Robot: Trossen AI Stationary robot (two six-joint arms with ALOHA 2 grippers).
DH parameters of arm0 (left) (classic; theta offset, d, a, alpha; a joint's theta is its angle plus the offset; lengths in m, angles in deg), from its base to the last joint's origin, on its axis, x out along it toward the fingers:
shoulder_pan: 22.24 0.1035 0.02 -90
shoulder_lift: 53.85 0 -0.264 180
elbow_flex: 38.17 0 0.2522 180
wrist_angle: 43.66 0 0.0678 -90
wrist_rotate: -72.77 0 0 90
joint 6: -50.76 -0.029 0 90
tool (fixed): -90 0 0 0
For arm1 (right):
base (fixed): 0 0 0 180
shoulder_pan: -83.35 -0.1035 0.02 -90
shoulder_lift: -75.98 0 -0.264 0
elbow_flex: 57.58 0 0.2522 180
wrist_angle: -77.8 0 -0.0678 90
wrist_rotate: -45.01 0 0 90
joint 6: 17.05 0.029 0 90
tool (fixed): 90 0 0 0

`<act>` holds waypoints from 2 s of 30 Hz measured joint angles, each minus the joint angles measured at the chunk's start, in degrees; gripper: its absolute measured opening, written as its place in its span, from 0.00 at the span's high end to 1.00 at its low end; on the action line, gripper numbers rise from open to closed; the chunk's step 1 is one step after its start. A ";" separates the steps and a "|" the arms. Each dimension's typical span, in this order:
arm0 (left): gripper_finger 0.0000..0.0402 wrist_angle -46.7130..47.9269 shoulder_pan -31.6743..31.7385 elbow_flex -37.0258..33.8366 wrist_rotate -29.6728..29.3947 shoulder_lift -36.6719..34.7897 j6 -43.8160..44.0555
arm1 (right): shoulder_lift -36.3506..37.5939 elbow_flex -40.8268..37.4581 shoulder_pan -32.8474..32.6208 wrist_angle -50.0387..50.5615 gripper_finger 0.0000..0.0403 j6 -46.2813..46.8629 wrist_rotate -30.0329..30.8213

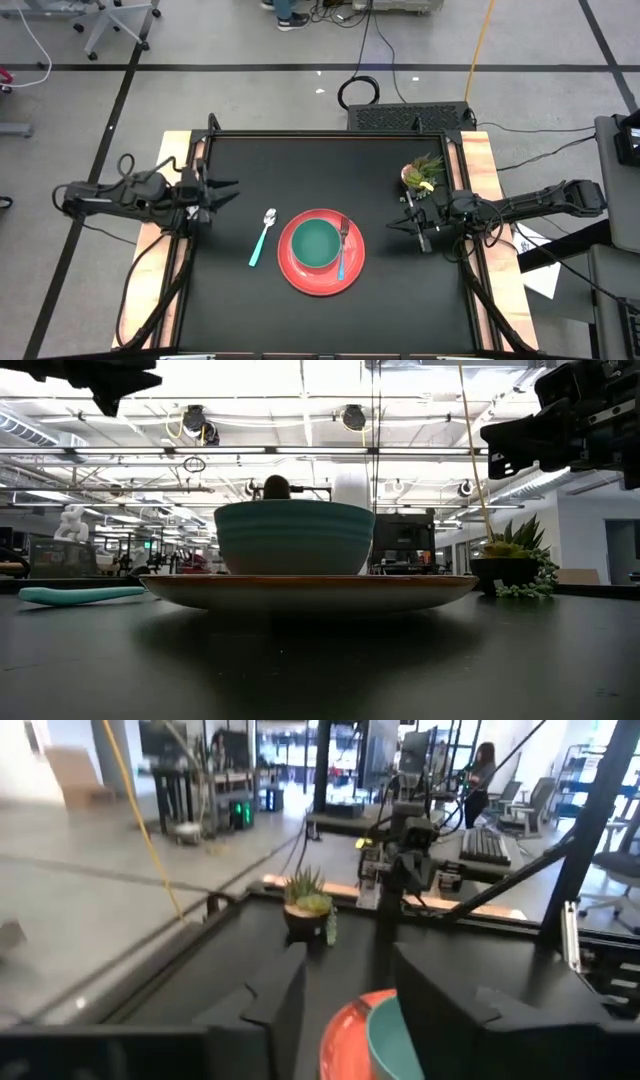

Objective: Set table place
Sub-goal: Put the blue spoon into the green bowl

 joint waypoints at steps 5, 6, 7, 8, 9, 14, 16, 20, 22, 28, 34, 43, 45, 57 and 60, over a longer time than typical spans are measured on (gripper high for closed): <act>0.46 1.46 0.00 0.54 1.18 5.02 5.17 | 0.00 0.00 0.00 -0.01 1.00 0.02 0.00; 0.44 2.43 -0.01 1.17 1.38 6.35 5.70 | 0.00 0.00 0.00 0.00 1.00 0.12 0.02; 0.43 3.54 0.01 1.94 1.42 7.68 6.34 | 0.00 0.00 0.00 0.01 1.00 0.31 0.02; 0.42 5.18 0.00 2.85 1.43 9.21 6.94 | 0.00 0.00 0.00 0.02 1.00 0.58 0.02; 0.41 6.94 -0.01 3.82 1.43 10.83 7.63 | 0.00 0.00 0.00 0.00 1.00 0.92 0.02; 0.39 16.76 0.01 9.63 1.25 19.83 11.72 | 0.00 0.00 0.00 0.26 1.00 1.34 0.02; 0.39 21.27 0.01 12.12 2.01 23.34 11.51 | 0.00 0.00 0.00 0.46 1.00 1.34 0.02; 0.39 27.63 0.03 15.96 2.91 29.37 9.22 | 0.00 0.00 0.00 0.48 1.00 1.33 0.02; 0.39 29.61 0.69 17.40 2.96 31.98 10.53 | 0.00 0.00 0.00 0.52 1.00 1.34 0.02; 0.39 31.71 5.54 20.20 7.05 38.71 20.54 | 0.00 0.00 0.00 0.50 1.00 1.40 0.02; 0.39 34.39 9.40 20.20 9.94 46.43 23.20 | -0.02 0.00 -0.01 0.55 1.00 1.49 0.02; 0.39 34.08 10.13 20.20 13.13 55.84 16.47 | -0.02 0.00 -0.02 2.66 1.00 1.51 0.02; 0.39 34.14 9.65 20.20 14.37 56.52 9.36 | -0.04 0.00 -0.02 3.03 1.00 1.51 0.02; 0.39 30.52 6.53 20.20 14.57 54.58 -31.64 | -0.13 0.00 -0.02 3.60 1.00 1.55 0.02; 0.39 29.21 6.34 20.20 14.19 54.59 -38.90 | -0.44 0.00 -0.02 3.57 1.00 1.55 0.02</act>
